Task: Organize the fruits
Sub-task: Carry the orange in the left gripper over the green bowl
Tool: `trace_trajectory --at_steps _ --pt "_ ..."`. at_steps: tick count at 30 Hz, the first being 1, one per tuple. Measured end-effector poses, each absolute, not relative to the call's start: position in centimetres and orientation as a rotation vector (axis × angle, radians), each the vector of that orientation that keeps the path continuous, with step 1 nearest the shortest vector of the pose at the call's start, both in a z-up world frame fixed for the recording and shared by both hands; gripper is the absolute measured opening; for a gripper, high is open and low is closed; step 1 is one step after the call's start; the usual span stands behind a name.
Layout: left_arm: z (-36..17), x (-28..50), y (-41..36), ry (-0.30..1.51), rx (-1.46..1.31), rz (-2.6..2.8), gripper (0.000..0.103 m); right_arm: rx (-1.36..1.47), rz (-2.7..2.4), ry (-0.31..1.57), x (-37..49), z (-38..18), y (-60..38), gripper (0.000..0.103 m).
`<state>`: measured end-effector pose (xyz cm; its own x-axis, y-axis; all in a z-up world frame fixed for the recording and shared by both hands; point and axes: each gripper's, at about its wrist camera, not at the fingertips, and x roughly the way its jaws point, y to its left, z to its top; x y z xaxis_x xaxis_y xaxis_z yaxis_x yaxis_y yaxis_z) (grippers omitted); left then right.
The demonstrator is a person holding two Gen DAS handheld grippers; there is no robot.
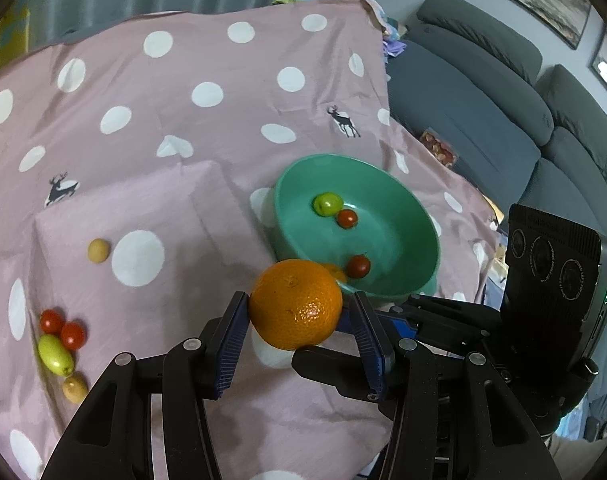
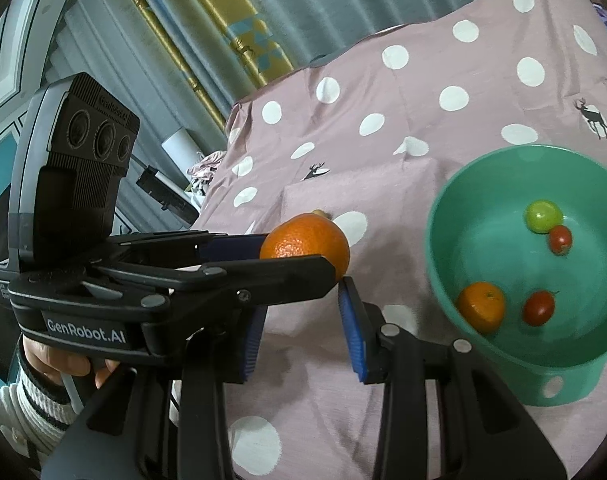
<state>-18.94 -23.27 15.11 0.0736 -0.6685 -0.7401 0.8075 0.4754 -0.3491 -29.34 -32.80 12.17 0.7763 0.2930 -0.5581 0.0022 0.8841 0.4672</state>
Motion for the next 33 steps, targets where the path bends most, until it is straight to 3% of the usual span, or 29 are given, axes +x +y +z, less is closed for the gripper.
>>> trace_trajectory --at_steps 33 --pt "14.0 -21.2 -32.8 1.037 0.268 -1.261 0.051 0.569 -0.004 0.634 -33.1 10.8 -40.7 0.039"
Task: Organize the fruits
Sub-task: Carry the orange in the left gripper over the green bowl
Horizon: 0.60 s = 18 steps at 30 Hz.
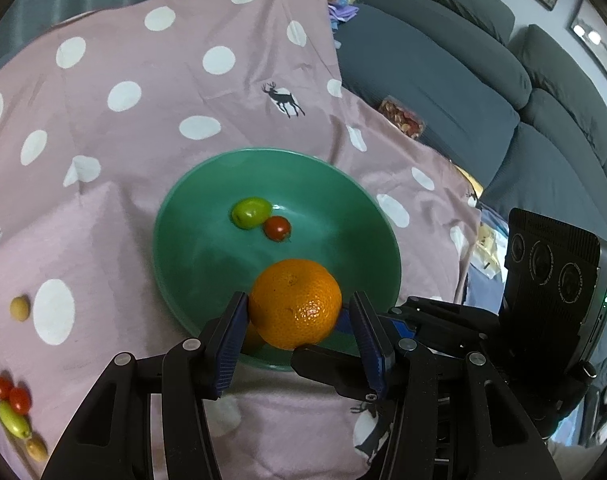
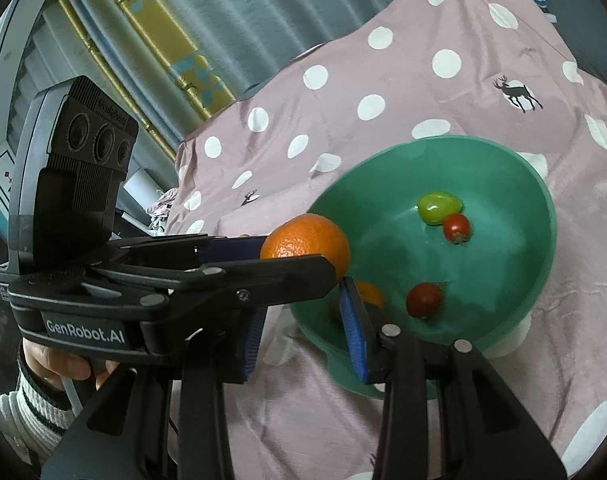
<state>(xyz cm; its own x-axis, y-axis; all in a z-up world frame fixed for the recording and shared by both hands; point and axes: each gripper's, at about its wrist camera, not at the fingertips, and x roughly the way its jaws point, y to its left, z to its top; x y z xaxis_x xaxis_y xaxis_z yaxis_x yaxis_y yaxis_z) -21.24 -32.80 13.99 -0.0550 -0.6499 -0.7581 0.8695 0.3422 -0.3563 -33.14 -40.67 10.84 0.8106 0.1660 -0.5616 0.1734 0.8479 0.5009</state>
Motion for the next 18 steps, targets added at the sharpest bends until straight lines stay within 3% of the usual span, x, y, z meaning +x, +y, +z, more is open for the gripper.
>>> trace_trajectory --at_steps 18 --pt "12.6 -21.2 -34.7 1.073 0.259 -1.293 0.051 0.579 -0.051 0.670 -33.2 10.0 -42.2 0.039"
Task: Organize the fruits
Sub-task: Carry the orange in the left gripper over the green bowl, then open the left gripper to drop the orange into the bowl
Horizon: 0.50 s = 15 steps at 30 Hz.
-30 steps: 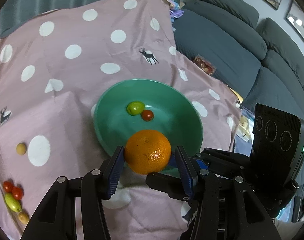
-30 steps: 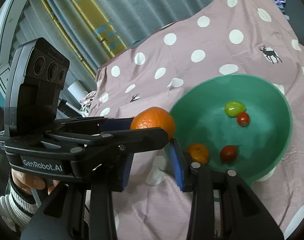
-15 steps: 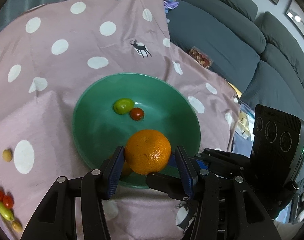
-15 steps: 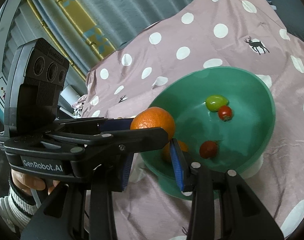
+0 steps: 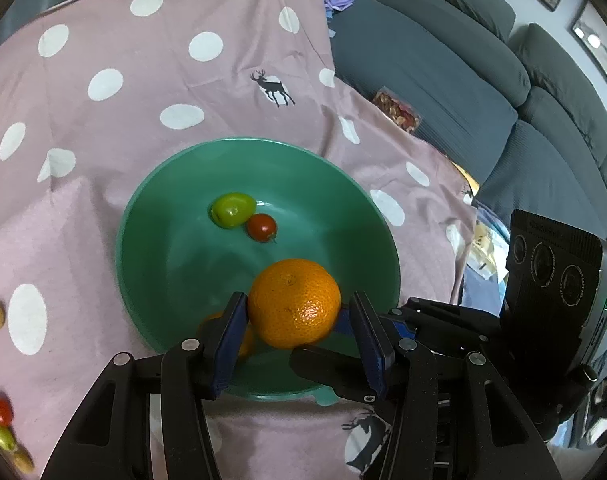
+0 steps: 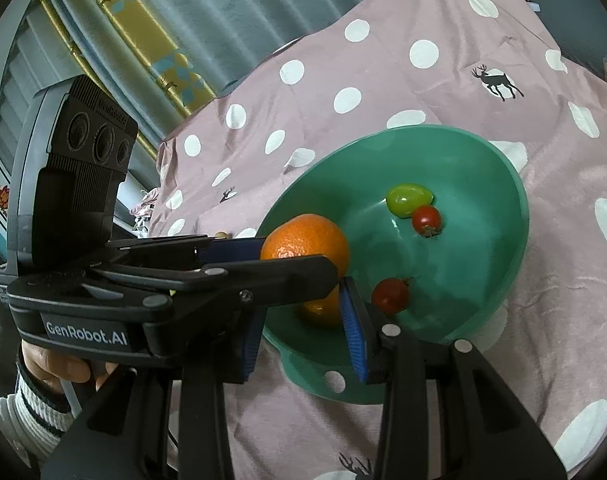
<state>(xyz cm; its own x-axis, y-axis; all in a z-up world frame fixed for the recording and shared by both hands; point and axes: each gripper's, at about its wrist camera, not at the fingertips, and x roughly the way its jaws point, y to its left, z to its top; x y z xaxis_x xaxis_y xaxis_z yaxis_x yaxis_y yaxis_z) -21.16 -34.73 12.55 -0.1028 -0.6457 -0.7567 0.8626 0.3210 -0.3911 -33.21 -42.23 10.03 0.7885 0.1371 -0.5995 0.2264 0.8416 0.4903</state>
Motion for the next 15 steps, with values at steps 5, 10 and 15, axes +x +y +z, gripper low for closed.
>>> trace_trajectory --at_steps 5,10,15 --pt "12.22 -21.00 -34.80 1.086 0.244 -1.298 0.051 0.575 -0.058 0.679 -33.11 10.00 -42.35 0.039" --pt "12.12 -20.78 -34.84 1.094 0.233 -1.303 0.051 0.566 -0.066 0.684 -33.00 10.04 -42.34 0.039" --pt "12.15 -20.55 -34.78 1.106 0.223 -1.307 0.052 0.567 -0.073 0.688 -32.82 9.99 -42.45 0.039"
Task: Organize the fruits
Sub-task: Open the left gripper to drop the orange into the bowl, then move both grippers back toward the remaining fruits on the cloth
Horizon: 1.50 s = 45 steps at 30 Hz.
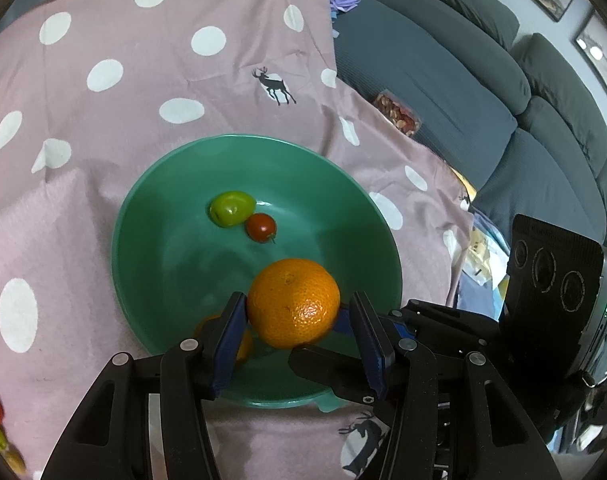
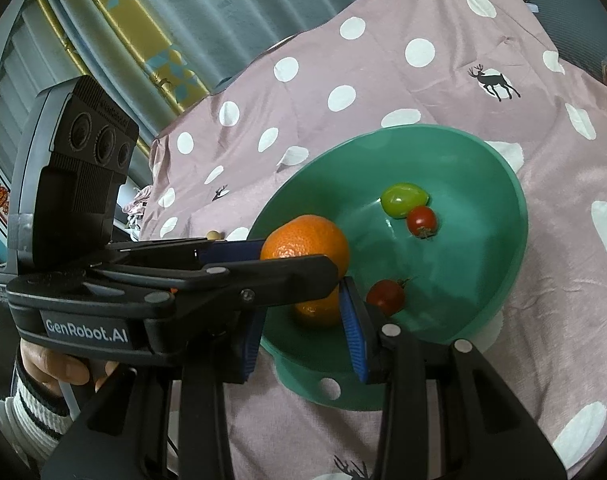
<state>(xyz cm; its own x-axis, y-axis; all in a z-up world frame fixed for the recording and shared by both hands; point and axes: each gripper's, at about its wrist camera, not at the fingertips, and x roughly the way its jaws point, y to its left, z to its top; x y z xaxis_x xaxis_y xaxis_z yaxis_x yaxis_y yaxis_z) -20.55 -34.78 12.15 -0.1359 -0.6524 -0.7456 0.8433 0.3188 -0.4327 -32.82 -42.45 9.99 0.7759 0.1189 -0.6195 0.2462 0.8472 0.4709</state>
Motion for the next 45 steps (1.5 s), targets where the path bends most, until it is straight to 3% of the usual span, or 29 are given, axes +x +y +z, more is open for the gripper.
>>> trace_trajectory --at_steps 9,14,22,25,29,45 --pt "12.3 -20.2 -34.3 1.096 0.215 -1.259 0.056 0.557 -0.092 0.690 -32.8 10.1 -42.2 0.044" --pt "12.6 -20.2 -33.7 1.061 0.241 -1.214 0.069 0.534 -0.108 0.690 -33.1 10.5 -42.0 0.053" --pt "13.4 -19.7 -30.9 0.977 0.267 -1.106 0.073 0.480 -0.106 0.692 -33.2 11.3 -40.4 0.072" --pt "13.4 -19.2 -29.5 0.963 0.258 -1.055 0.074 0.452 -0.092 0.690 -33.1 11.7 -39.6 0.075" --pt "13.0 -18.7 -26.8 0.964 0.218 -1.003 0.093 0.433 -0.062 0.688 -33.1 12.0 -38.4 0.081" --pt "9.7 -14.3 -10.0 1.039 -0.065 -0.758 0.094 0.404 0.112 0.771 -30.1 10.8 -31.2 0.081"
